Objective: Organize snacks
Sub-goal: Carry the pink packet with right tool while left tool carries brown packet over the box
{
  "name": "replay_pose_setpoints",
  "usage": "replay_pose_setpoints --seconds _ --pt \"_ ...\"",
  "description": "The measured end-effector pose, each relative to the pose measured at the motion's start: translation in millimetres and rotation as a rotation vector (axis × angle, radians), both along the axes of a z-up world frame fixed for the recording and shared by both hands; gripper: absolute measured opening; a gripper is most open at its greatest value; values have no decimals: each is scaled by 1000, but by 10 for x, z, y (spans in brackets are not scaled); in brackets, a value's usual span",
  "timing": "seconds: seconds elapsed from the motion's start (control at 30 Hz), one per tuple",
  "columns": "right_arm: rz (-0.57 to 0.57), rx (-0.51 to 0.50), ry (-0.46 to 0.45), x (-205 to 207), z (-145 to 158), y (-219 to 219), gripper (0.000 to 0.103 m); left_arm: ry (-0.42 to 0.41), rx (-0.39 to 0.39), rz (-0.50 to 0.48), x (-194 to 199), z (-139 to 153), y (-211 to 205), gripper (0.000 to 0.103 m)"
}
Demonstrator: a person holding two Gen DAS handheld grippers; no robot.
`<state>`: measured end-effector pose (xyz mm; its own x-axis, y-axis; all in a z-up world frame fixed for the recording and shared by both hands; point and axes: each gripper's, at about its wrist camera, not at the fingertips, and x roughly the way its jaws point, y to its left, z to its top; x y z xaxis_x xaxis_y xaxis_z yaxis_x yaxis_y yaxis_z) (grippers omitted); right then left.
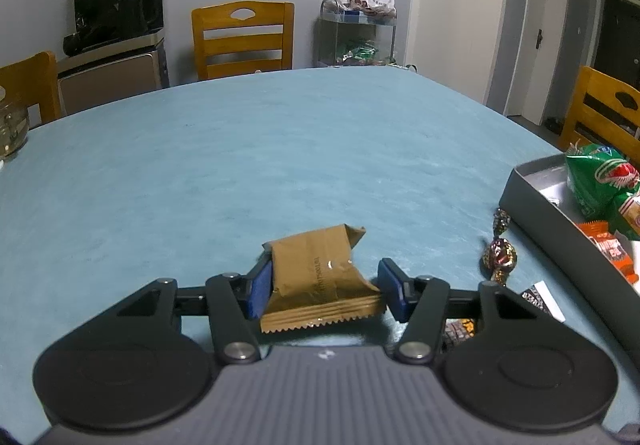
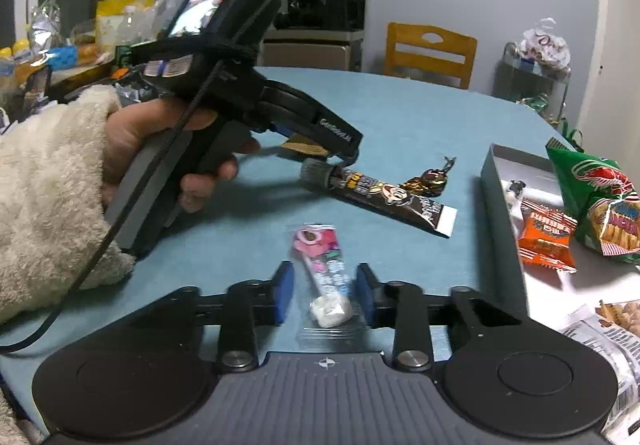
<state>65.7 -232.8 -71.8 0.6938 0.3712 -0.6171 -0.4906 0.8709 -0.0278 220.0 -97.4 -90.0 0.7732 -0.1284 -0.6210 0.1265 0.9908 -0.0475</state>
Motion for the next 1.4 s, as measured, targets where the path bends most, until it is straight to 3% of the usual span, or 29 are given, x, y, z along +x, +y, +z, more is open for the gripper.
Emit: replay_pose_setpoints --seconds 0.27,0.97,1.4 --pt "-18 20 -10 -9 5 -1 19 -5 -12 12 0 12 23 53" --pt "-34 33 -46 -84 103 -29 13 -66 -25 22 -143 151 57 52" --pt "-47 54 -131 -201 292 -127 11 -131 -15 -8 -317 292 7 52"
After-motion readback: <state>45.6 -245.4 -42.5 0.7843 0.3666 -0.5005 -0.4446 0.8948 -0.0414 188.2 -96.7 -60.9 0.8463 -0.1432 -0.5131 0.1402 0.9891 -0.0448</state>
